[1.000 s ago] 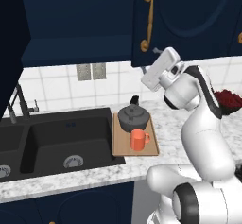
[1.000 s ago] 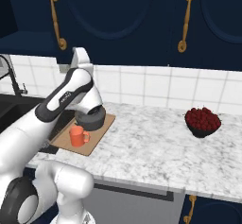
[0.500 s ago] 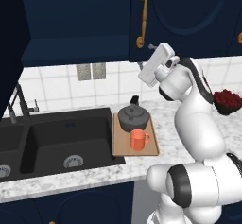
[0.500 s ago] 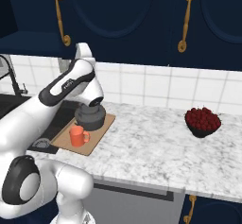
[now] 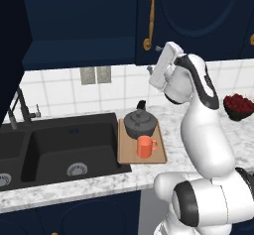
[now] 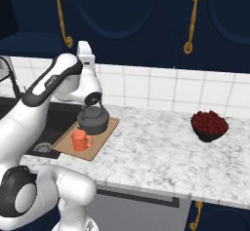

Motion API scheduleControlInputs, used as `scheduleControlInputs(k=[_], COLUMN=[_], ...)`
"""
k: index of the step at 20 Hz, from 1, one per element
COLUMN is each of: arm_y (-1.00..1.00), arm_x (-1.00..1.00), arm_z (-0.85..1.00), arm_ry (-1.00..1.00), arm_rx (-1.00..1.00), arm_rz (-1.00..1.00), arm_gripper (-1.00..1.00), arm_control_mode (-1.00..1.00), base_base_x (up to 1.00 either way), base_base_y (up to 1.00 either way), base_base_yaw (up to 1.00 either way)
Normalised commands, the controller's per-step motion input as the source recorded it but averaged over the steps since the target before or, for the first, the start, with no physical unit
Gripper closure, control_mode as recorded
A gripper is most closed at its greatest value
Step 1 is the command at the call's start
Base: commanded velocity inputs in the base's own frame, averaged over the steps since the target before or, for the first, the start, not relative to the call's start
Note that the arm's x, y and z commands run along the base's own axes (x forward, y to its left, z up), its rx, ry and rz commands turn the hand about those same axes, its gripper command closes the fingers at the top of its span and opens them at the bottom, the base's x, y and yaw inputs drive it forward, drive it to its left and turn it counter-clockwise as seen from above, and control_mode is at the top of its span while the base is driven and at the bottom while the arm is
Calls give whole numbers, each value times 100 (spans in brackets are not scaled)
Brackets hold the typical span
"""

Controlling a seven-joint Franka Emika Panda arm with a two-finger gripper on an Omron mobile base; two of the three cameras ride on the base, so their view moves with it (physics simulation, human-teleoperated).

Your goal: Pick the kettle from the counter and place it on the tray. Then pick the mug from the cabinet and place it on the tray. Then close the cabinet doors.

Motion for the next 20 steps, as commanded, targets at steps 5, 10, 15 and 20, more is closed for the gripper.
scheduleControlInputs(k=[5,10,15,20], arm_y=[-12,-29,-40,-39], arm_x=[0,-2,-33,-50], arm_z=[-6,-24,-44,-38], arm_ry=[46,36,22,15], arm_rx=[-14,-9,-1,0], arm_rz=[-4,0,0,0], arm_gripper=[-100,-100,-100,-100], arm_control_mode=[-100,-100,-100,-100], base_base_x=[0,0,0,0], base_base_y=[0,0,0,0], base_base_yaw=[0,0,0,0])
